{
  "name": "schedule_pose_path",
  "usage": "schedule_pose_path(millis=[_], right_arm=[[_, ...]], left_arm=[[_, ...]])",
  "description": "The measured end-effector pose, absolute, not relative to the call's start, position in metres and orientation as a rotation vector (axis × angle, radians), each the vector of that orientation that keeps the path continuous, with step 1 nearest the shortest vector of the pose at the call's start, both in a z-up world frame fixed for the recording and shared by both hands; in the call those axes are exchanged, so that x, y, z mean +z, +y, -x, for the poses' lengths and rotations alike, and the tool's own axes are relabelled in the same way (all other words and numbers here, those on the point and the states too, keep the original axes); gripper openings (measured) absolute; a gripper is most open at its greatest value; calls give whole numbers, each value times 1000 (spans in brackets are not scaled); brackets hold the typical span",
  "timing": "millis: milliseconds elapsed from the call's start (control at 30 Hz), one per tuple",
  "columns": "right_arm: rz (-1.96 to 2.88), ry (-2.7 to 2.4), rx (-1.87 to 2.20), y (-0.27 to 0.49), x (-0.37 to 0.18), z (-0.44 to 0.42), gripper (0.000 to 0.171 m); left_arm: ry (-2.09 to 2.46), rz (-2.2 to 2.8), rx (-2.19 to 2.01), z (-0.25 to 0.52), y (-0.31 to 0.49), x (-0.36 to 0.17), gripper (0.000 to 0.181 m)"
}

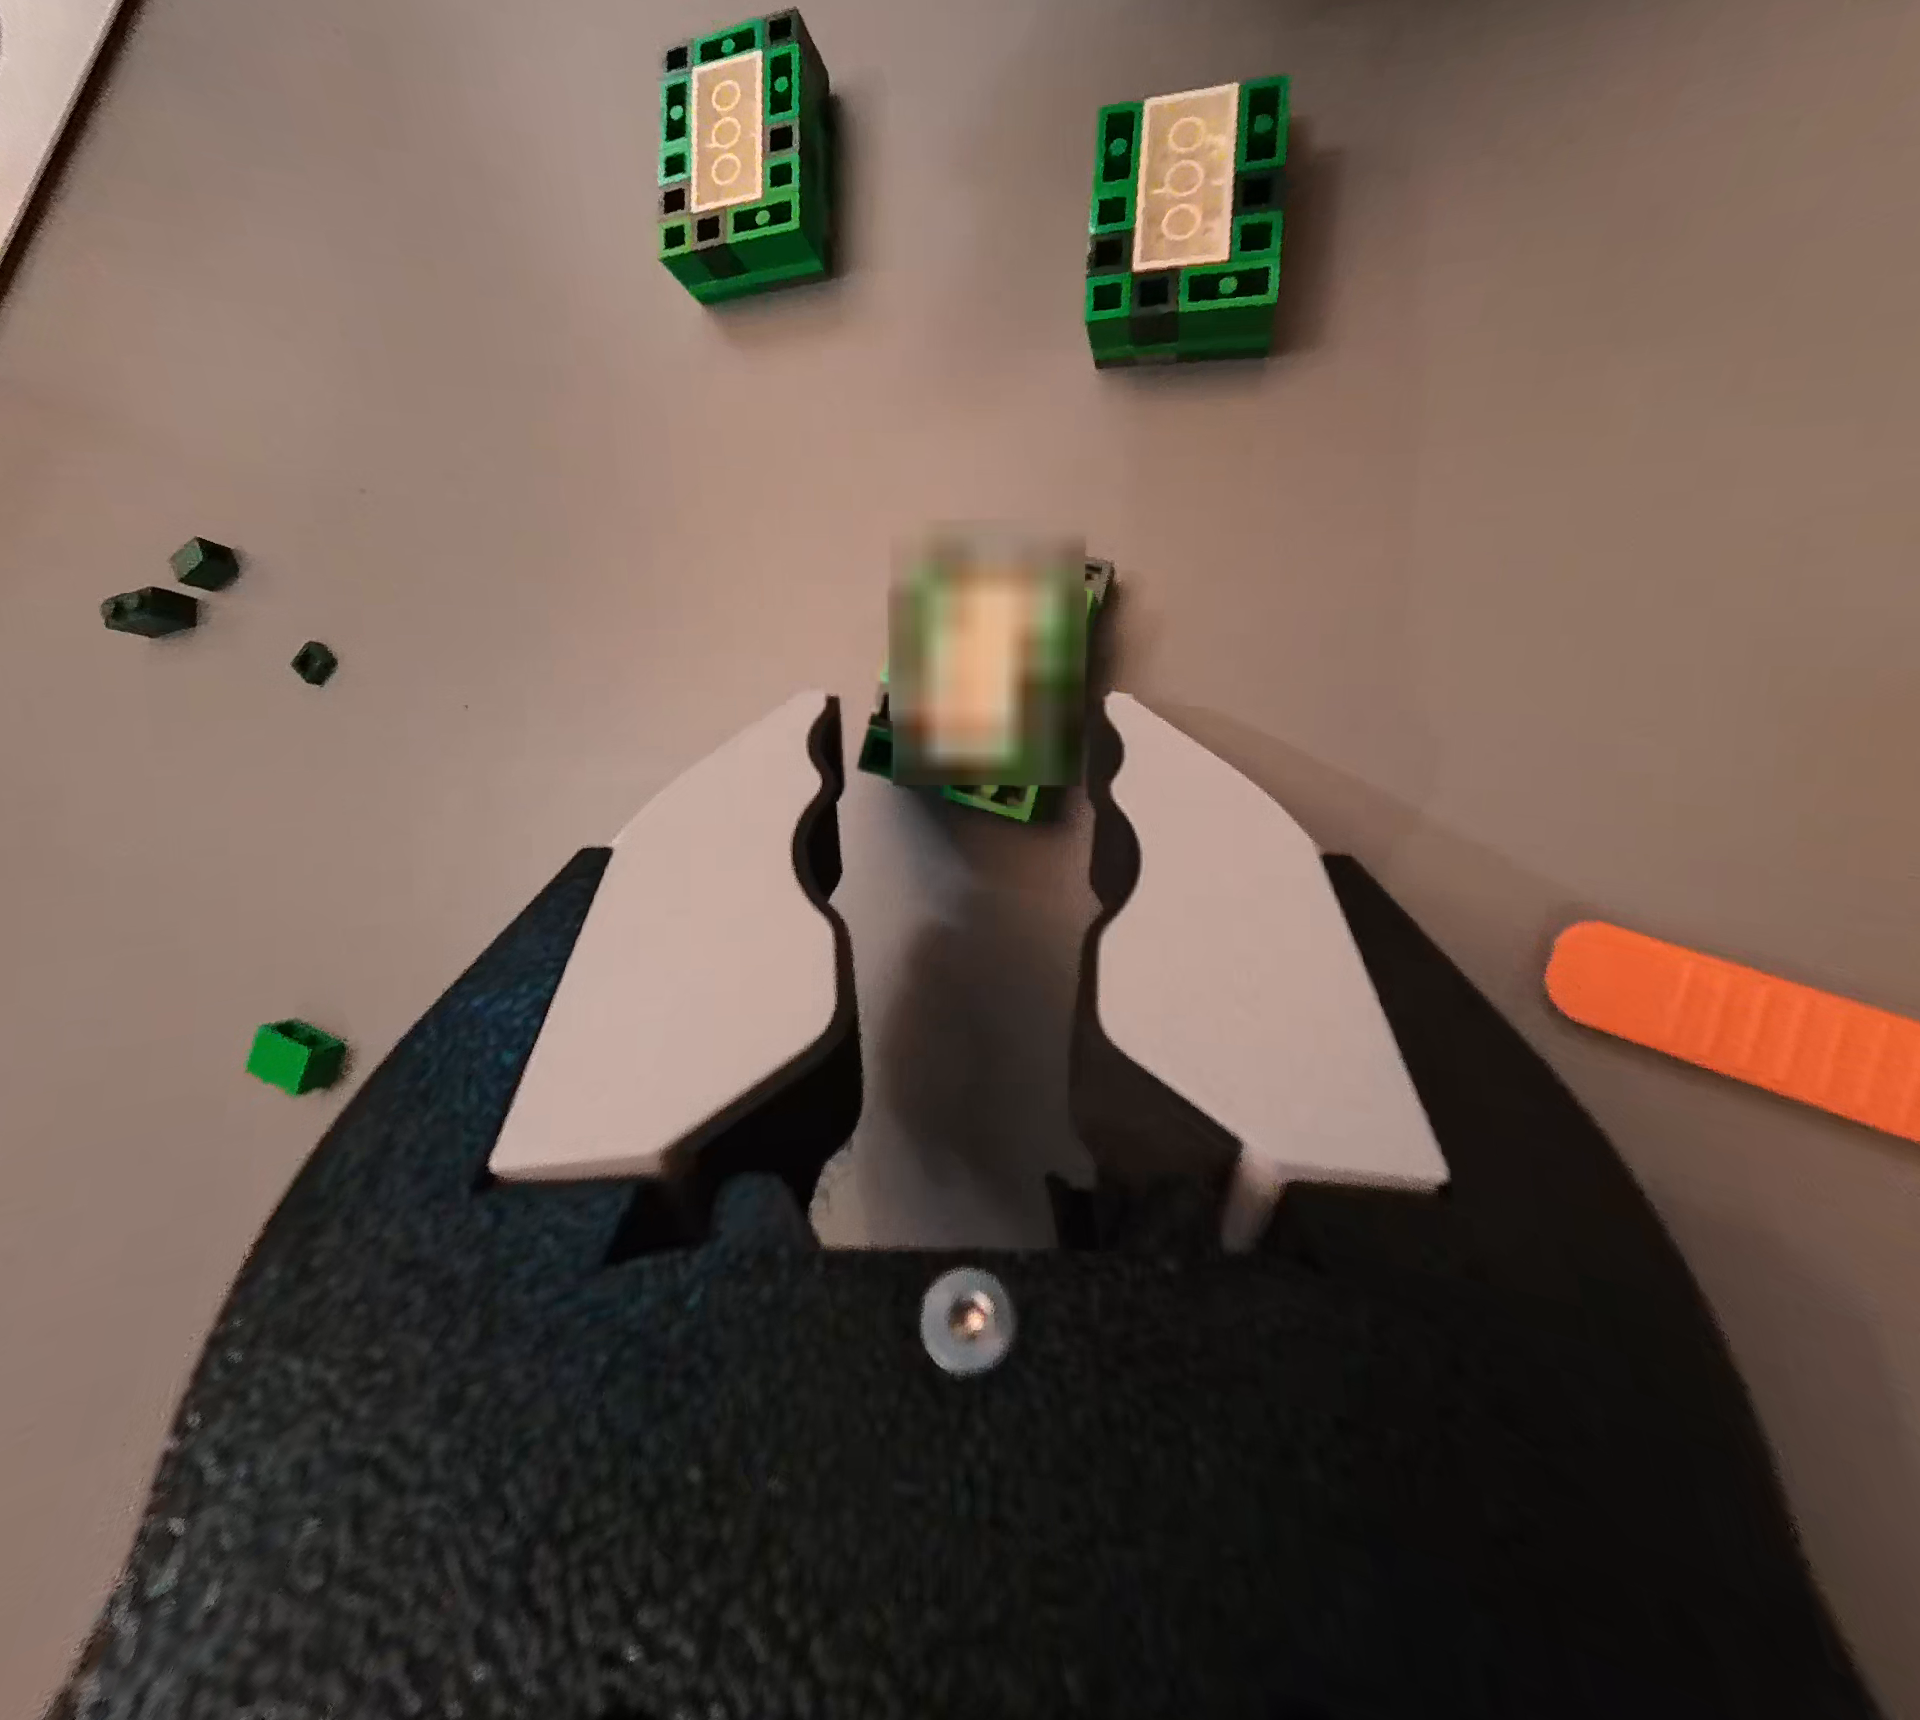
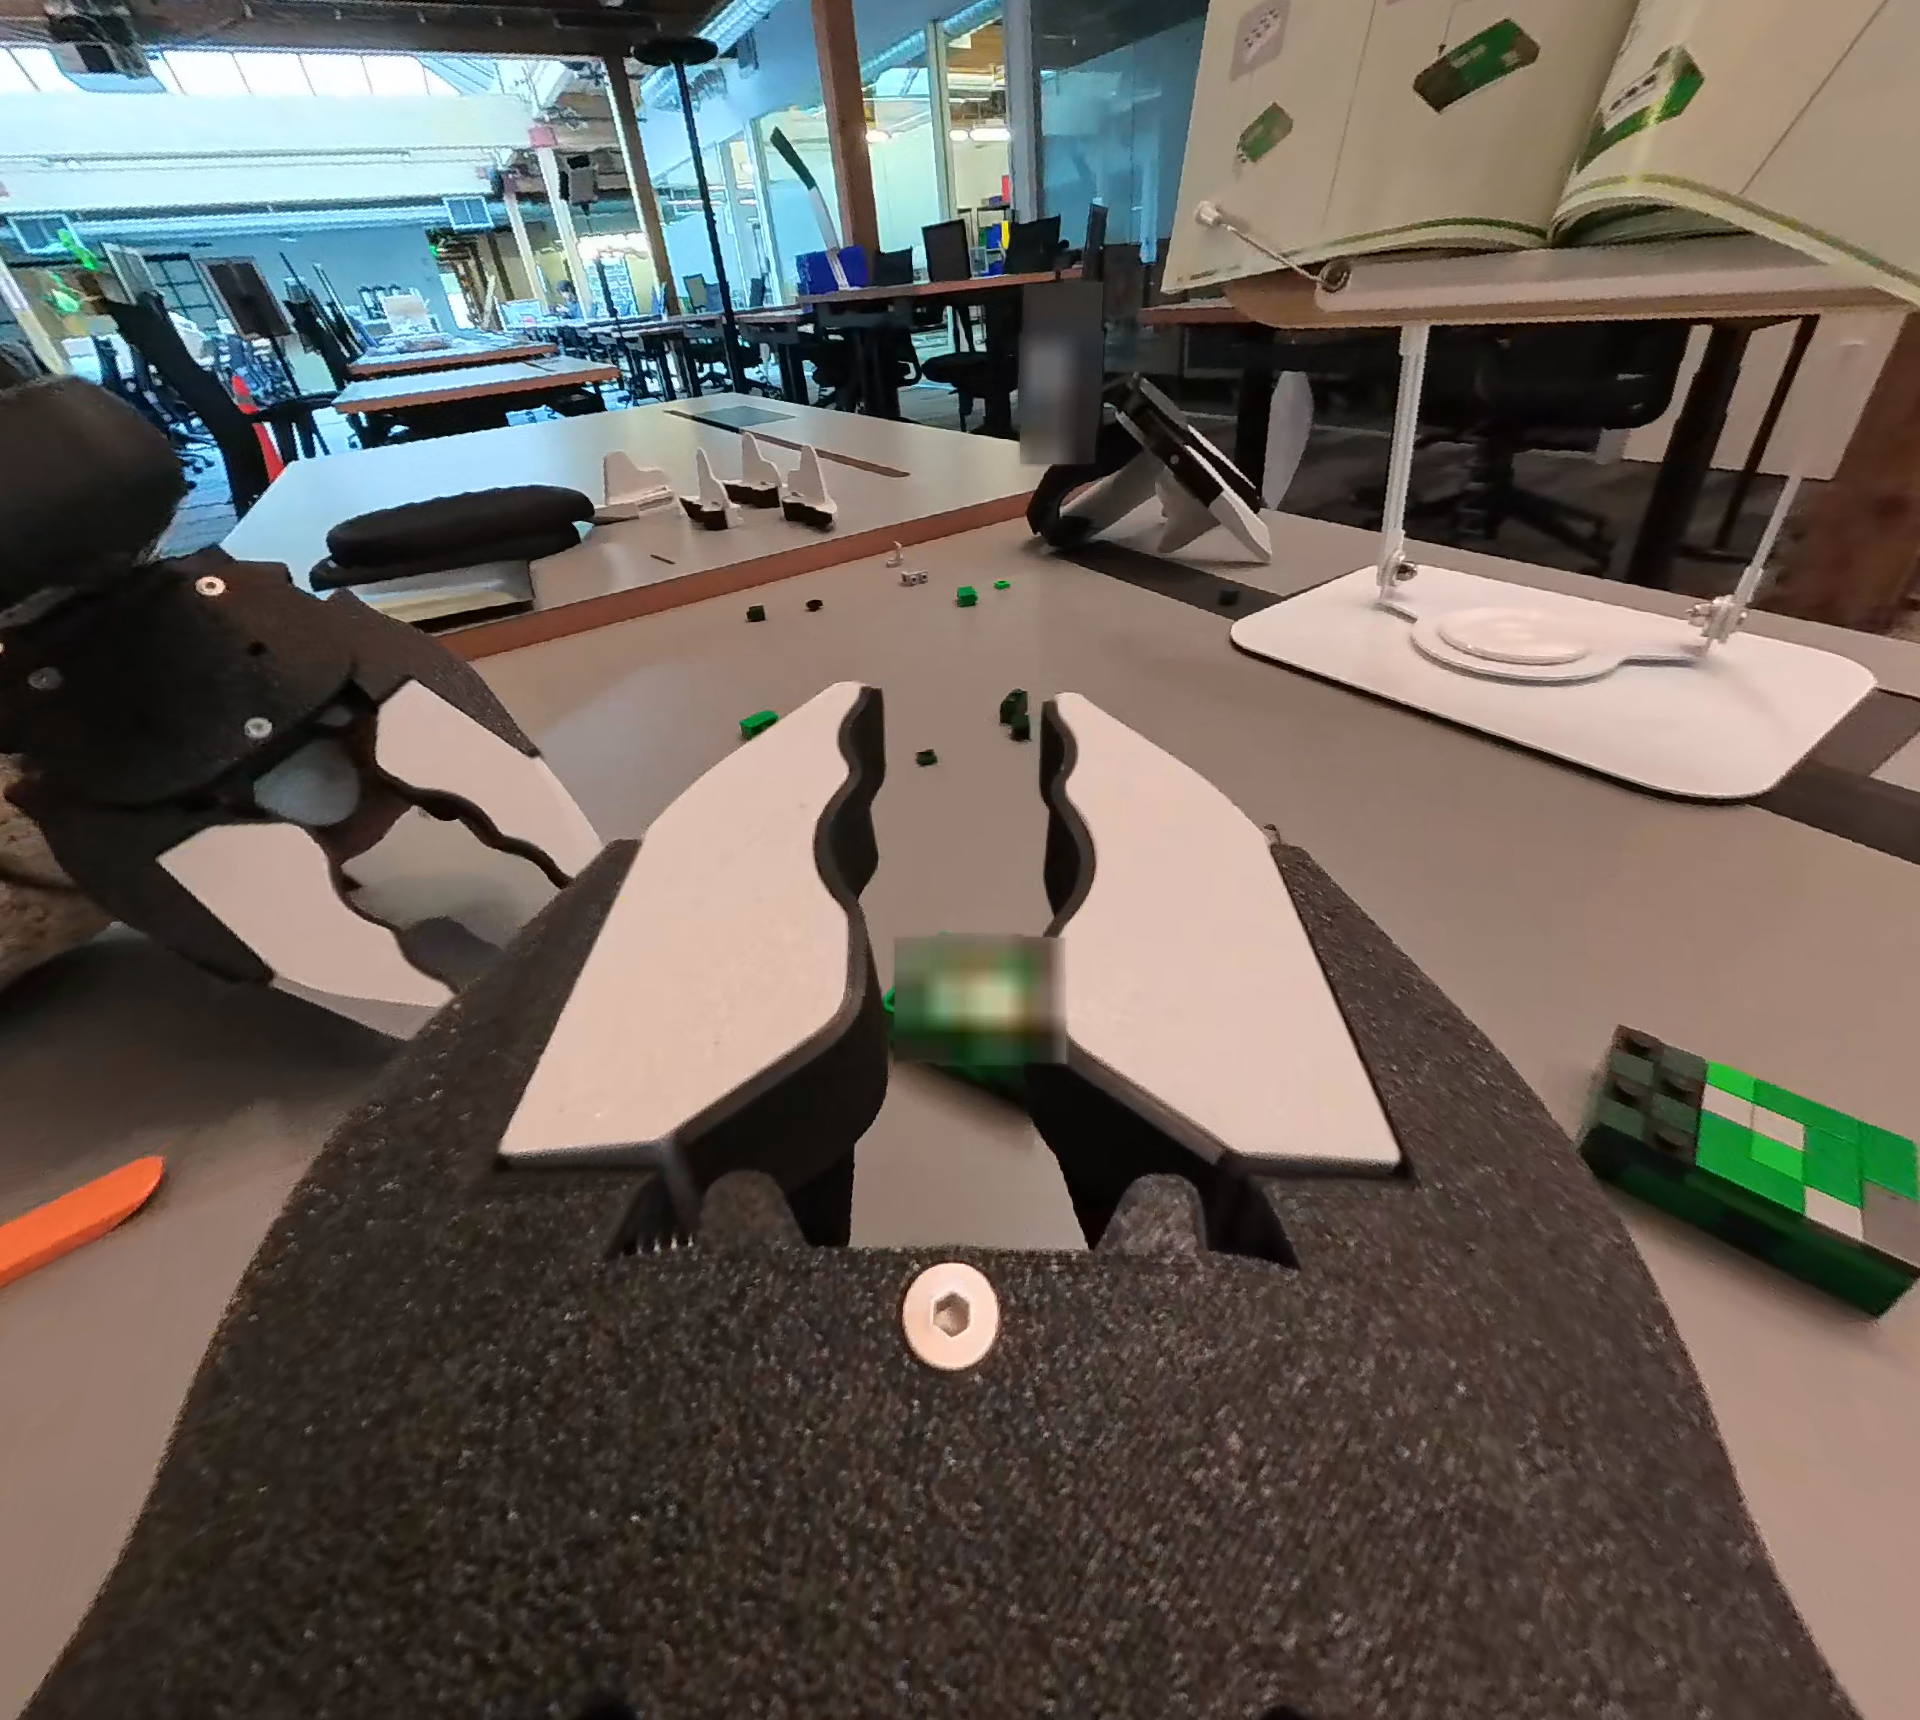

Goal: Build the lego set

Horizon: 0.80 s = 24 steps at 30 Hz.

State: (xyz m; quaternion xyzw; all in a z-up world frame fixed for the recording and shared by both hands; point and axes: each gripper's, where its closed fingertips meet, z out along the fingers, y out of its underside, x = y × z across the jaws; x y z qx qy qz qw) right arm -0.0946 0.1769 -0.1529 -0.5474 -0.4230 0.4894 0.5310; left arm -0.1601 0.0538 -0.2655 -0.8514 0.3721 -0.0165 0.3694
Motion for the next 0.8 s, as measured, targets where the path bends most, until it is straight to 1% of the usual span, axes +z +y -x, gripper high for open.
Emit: schedule_pose_path(millis=[167, 300, 467, 533, 633, 800], right_arm=[[1292, -928, 1076, 191, -148, 87, 28], [1278, -841, 924, 208, -146, 77, 29], [1303, -838, 852, 218, -162, 81, 29], [1299, -844, 816, 219, -163, 81, 28], [1227, -786, 764, 217, -155, 75, 22], [1156, -806, 694, 210, -153, 73, 21]], left_arm=[[847, 2143, -47, 171, 56, -251, 55], [681, 2096, -312, 170, 55, -231, 59], [545, 2083, -263, 195, 64, -221, 65], [518, 2062, -368, 190, 61, -215, 67], [448, 2013, -434, 192, 60, -207, 66], [245, 2034, -204, 244, 61, -206, 59]])
